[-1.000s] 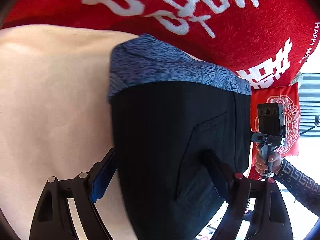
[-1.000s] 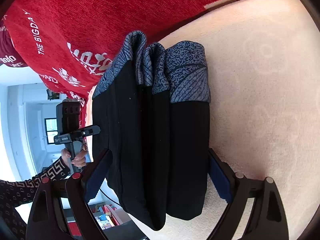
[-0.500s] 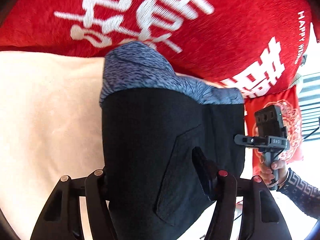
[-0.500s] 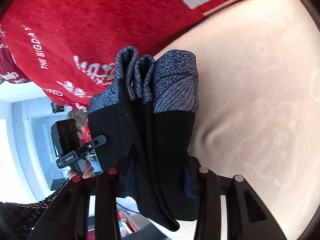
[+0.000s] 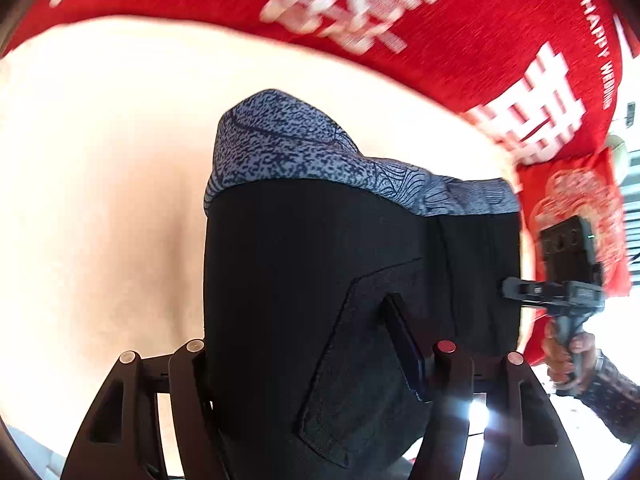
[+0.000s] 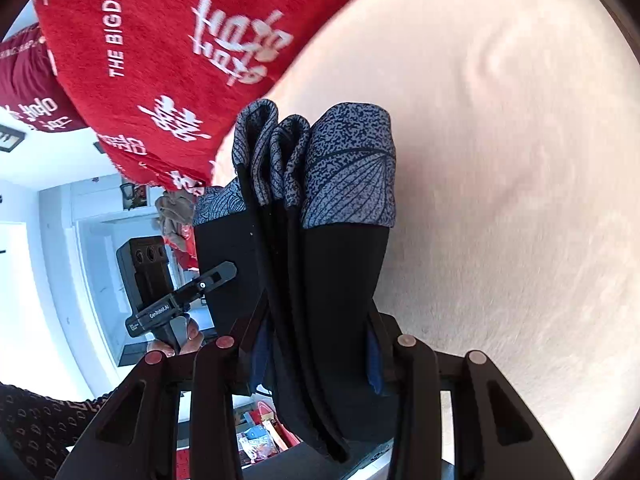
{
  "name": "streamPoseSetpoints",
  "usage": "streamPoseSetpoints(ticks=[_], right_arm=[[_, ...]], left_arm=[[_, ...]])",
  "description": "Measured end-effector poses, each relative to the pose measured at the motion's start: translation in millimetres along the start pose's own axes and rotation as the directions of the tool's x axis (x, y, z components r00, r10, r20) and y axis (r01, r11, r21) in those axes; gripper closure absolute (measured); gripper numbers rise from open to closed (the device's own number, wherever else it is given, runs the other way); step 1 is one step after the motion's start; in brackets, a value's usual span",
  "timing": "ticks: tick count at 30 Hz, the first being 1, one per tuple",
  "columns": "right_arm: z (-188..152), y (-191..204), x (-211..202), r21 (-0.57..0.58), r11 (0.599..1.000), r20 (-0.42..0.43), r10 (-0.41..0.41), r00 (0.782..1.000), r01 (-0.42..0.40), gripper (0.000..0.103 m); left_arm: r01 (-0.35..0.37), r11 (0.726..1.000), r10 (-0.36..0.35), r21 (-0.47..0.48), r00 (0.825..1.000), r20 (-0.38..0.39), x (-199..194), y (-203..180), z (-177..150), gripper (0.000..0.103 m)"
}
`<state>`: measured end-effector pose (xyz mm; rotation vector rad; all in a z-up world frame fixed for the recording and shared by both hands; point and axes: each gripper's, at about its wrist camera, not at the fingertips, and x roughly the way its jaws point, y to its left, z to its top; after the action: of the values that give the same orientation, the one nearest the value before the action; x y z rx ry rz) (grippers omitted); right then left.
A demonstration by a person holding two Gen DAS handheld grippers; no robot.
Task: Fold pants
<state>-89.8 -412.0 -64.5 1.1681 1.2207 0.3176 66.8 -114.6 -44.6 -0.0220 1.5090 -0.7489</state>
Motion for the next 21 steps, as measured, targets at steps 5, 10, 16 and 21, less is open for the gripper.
streamPoseSetpoints(ticks=[5, 10, 16, 21], right_arm=[[-20.2, -4.7, 10.0, 0.048, 0.984, 0.065, -0.176, 0.982, 0.174, 0.041], [-31.8, 16.6, -2.8, 0.065, 0.925, 0.098, -0.379, 0.92, 0.374, 0.024], [-65.6, 34.2, -11.8, 0.092, 0.883, 0.149, -0.47, 0.87, 0.461, 0.017], [-93.6, 66.1, -6.7, 0.076, 0.838, 0.192, -0.544, 0.817, 0.54, 0.014]], left_arm=[[-0.108, 0.994, 0.108, -0.013, 0.993, 0.044, 7.1, 14.0, -15.8, 0.021], [-0.274, 0.959, 0.268, 0.071, 0.96, 0.079, -10.8, -7.5, -23.6, 0.02], [-0.38, 0.92, 0.359, 0.095, 0.916, 0.18, -36.3, -22.5, -45.0, 0.0], [-0.405, 0.91, 0.375, 0.088, 0.895, 0.243, -70.9, -38.0, -64.7, 0.0]])
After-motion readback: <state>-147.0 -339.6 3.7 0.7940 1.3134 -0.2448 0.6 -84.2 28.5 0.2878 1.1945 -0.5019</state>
